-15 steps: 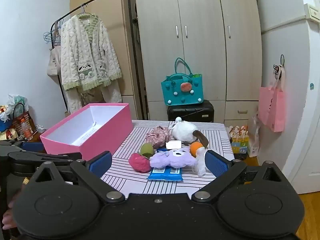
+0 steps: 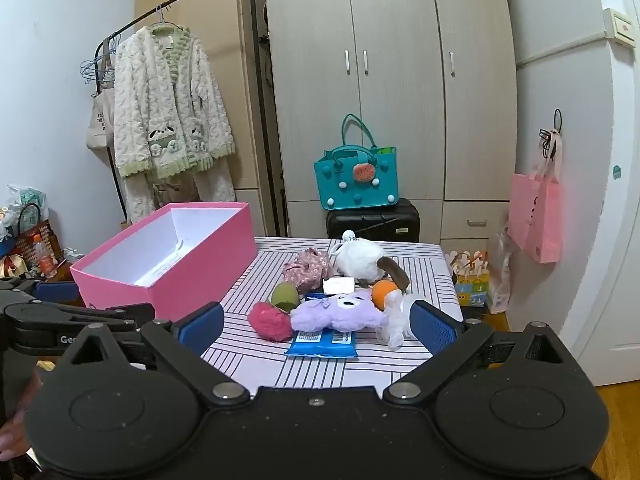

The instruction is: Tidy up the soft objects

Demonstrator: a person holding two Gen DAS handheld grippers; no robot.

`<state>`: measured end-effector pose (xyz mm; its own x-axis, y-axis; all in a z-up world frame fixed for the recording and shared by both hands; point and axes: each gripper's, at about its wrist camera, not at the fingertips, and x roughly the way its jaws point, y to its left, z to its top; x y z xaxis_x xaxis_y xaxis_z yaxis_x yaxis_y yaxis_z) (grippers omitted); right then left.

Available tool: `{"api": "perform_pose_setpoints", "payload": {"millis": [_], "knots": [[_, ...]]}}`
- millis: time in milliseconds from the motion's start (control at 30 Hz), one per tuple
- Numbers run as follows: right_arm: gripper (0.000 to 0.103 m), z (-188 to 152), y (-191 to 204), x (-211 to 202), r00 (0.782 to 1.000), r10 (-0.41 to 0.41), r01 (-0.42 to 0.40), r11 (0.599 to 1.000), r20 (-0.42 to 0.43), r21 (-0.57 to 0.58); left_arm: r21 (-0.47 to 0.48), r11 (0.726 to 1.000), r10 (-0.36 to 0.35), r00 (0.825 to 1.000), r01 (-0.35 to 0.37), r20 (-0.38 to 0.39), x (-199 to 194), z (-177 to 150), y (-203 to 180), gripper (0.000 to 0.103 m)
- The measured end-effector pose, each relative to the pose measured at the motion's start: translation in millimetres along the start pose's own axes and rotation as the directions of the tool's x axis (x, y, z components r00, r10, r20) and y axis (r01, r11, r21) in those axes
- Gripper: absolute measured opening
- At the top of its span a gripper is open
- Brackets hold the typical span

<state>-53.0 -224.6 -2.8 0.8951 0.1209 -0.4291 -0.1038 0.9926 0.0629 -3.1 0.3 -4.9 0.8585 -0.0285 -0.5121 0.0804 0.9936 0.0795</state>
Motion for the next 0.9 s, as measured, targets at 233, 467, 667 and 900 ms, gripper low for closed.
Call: {"api": "perform_pose_setpoints", "payload": {"millis": [233,467,667,900], "knots": [[0.101,-2.6,1.2,0.6,1.000,-0.005,0.005,1.000,-0.001,-0.004,0.009,1.000,-0.002,1.000,0.002,-0.014,4.8,-2.1,-2.7,0.103],[0.101,-5.3,-2.0,3.1,1.000,-0.012,0.012,1.000,-0.009,0.003,0.005,1.000,0.024,0.999,-0.024,-0.044,13.8,-6.2,-0.9,0.103],[0.101,-6.0,-3.6,6.8,1.000,-0.012,0.012,1.000,-0.018,0.006,0.000,1.000,0.024,0.998,-0.024,-0.063,18.8,-8.5,0.3,0.103],[0.101,-7.3,-4.7,8.9,1.000,-0.013,0.013,1.000,-0.020,0.006,-0.004,1.000,0.021,0.997,-0.021,-0.077,21.0,-9.0,2.3,0.103]]}}
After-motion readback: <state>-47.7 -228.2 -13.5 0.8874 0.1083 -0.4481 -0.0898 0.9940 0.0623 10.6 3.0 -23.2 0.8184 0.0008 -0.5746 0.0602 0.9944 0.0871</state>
